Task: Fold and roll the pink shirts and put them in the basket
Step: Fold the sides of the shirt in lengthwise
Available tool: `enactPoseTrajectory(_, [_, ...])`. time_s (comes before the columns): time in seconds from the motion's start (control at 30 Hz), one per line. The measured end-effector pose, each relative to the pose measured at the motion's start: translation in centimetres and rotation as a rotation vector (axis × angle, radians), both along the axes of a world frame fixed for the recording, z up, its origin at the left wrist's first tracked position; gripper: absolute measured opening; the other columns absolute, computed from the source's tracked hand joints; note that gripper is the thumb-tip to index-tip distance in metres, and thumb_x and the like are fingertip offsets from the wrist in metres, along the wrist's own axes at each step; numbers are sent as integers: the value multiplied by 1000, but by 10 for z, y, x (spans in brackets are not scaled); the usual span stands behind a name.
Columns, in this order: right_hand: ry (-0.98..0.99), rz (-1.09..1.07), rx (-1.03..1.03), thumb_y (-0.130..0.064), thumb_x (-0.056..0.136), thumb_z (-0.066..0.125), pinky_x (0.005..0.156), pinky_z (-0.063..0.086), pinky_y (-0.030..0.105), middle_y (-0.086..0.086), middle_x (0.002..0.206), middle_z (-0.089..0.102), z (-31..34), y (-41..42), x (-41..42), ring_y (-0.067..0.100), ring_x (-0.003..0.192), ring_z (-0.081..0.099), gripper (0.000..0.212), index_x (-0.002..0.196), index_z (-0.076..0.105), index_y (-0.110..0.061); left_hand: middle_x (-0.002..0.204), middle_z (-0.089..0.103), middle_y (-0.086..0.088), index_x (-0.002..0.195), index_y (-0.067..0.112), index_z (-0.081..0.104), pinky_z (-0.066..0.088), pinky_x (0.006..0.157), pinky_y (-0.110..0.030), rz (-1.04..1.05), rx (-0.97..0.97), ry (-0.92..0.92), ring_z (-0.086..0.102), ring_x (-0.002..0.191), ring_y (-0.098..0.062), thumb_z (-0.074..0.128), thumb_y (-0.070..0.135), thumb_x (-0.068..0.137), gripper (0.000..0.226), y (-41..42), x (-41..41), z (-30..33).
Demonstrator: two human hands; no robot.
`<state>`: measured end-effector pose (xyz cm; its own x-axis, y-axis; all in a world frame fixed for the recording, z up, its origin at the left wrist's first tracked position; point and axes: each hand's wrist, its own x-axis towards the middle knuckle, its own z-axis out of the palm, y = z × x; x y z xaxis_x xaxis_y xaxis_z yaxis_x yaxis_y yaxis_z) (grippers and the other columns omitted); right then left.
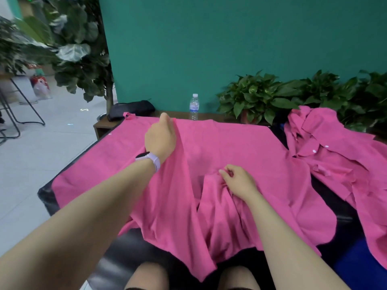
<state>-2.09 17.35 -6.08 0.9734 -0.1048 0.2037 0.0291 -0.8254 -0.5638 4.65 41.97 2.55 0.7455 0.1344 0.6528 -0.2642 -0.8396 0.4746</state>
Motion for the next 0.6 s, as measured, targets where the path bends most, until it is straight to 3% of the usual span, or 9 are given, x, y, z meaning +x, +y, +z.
enactPoseTrajectory(0.27, [-63,-42,-98,-41,99,54,61,36,37,-4,65,52,-9,2,3,33,76,58,34,75,47,-17,95,65,-16,99,10,54,33,64,-40,51,47,135,58,89,-40,38,20,100,19,-7,85,-22])
enactPoseTrajectory(0.4, [-117,-59,-124,-39,99,54,62,38,40,4,70,59,-11,5,6,37,79,60,32,77,48,-16,98,66,-17,101,11,57,34,65,-39,42,89,202,60,90,-41,38,26,102,24,-16,119,-40])
enactPoseTrajectory(0.5, [-156,-79,-158,-38,99,55,58,33,40,-2,62,48,-12,5,3,38,75,59,33,76,45,-17,96,67,-20,100,10,57,35,64,-38,51,231,318,60,81,-41,41,18,96,18,-25,121,-74])
enactPoseTrajectory(0.6, [-164,-51,-196,-36,99,55,57,30,40,-7,61,42,-12,8,-2,36,73,57,33,75,45,-17,88,67,-21,99,8,56,32,61,-38,82,298,314,51,68,-37,43,16,95,16,-26,126,-91])
